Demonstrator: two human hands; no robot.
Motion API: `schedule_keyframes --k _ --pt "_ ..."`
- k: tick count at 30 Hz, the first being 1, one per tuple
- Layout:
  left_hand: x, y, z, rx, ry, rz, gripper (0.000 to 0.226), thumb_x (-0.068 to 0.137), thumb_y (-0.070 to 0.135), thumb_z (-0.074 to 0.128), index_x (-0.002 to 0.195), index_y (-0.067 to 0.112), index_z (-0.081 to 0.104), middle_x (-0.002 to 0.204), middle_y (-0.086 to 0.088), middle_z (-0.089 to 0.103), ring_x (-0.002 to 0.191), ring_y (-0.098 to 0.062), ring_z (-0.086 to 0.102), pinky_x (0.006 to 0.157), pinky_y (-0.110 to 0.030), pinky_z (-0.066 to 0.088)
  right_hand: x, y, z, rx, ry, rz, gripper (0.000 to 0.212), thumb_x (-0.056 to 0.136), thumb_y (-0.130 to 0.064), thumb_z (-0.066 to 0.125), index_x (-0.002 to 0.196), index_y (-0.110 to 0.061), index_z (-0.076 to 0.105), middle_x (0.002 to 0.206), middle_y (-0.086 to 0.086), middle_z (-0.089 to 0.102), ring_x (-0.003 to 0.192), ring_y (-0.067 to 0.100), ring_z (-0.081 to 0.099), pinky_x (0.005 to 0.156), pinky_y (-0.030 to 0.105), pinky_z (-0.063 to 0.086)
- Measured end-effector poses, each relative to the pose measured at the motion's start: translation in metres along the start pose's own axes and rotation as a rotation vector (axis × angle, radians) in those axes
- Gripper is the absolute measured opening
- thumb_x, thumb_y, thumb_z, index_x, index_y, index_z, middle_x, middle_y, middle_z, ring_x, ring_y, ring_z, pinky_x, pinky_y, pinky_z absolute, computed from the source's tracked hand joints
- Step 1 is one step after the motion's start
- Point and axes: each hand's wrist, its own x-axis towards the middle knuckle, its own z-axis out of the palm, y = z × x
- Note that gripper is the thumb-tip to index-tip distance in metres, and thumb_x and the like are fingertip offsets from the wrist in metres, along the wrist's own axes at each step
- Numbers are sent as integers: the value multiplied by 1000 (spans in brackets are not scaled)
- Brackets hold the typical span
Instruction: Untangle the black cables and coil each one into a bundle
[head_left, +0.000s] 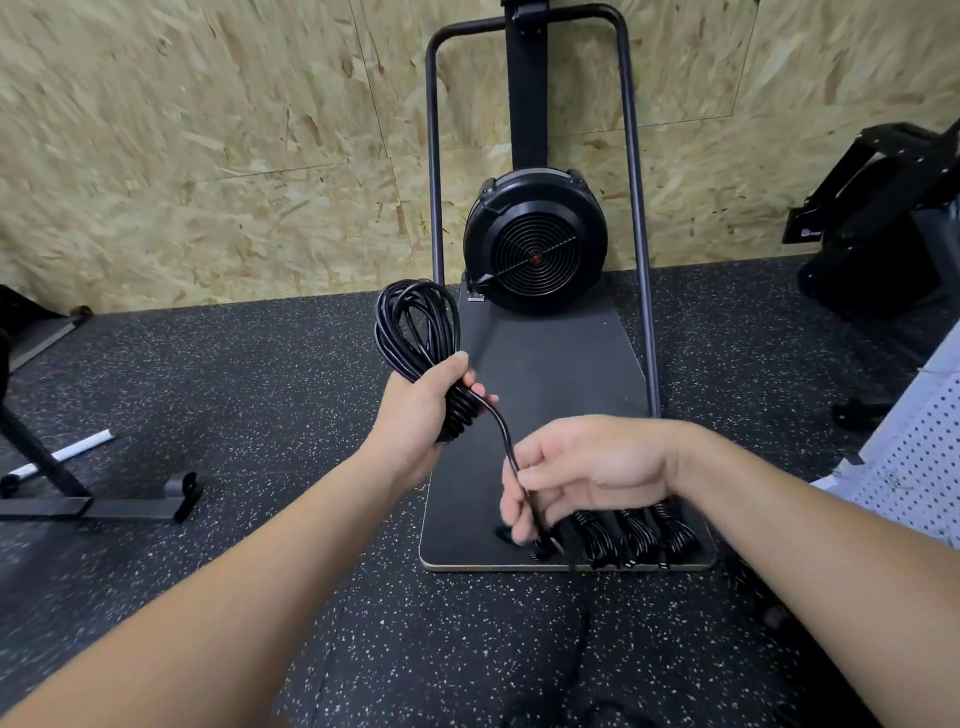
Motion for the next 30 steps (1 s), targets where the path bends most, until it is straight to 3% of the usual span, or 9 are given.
schedule_keyframes --k 2,5,8,10,15,20,23,26,30 --pt "-2 0 -2 23 7 6 7 109 7 61 104 4 58 79 -9 53 73 -23 58 86 -48 64 -4 -6 -6 62 39 68 18 114 -1 43 108 -1 60 99 13 65 80 20 62 84 35 53" --pt "-2 1 -7 87 12 9 18 108 11 63 91 8 60 78 -7 57 71 -23 64 94 -53 56 -3 -4 -14 133 320 162 20 110 5 42 99 -4 57 82 8 55 60 11 35 61 26 36" --pt "-2 1 -10 91 20 -8 21 107 14 64 86 13 63 77 -6 60 71 -23 68 97 -60 52 2 -5 -20 224 576 78 25 107 12 42 123 1 59 67 -2 63 55 7 27 50 20 25" --pt "-3 2 -7 61 21 -2 18 108 11 63 90 10 61 79 -8 57 74 -24 62 90 -49 57 6 -5 -23 263 697 20 31 108 13 39 132 19 58 65 -2 66 54 7 27 45 19 25" --pt "0 3 -5 -20 3 11 3 109 4 60 107 2 58 85 -12 57 77 -26 64 86 -47 62 2 0 -11 -55 611 139 30 111 0 40 118 11 66 75 11 59 54 14 39 50 27 34" --pt "7 7 -13 -67 98 -113 11 107 5 60 114 6 67 86 -6 64 74 -19 66 73 -38 56 -19 -16 -8 -346 410 225 22 107 -23 71 101 -1 68 81 12 76 67 17 63 60 29 49" --pt "7 9 -12 -27 104 -155 14 106 7 62 117 9 71 81 -2 59 68 -16 62 69 -34 55 -30 -22 -17 -602 542 378 27 105 -25 73 87 -6 69 82 11 81 62 17 67 58 28 53" --pt "9 5 -15 223 61 -187 20 103 35 74 105 15 75 83 -4 61 71 -20 63 71 -36 53 -36 -28 -17 -839 635 362 39 106 -34 68 78 -7 72 68 -1 76 52 15 59 58 27 49" --pt "2 -3 -15 488 -118 -299 69 75 79 84 105 17 81 88 2 69 84 -20 64 79 -40 57 -34 -30 -11 -591 772 73 39 101 -46 74 83 -12 77 63 -4 61 58 19 41 61 35 35"
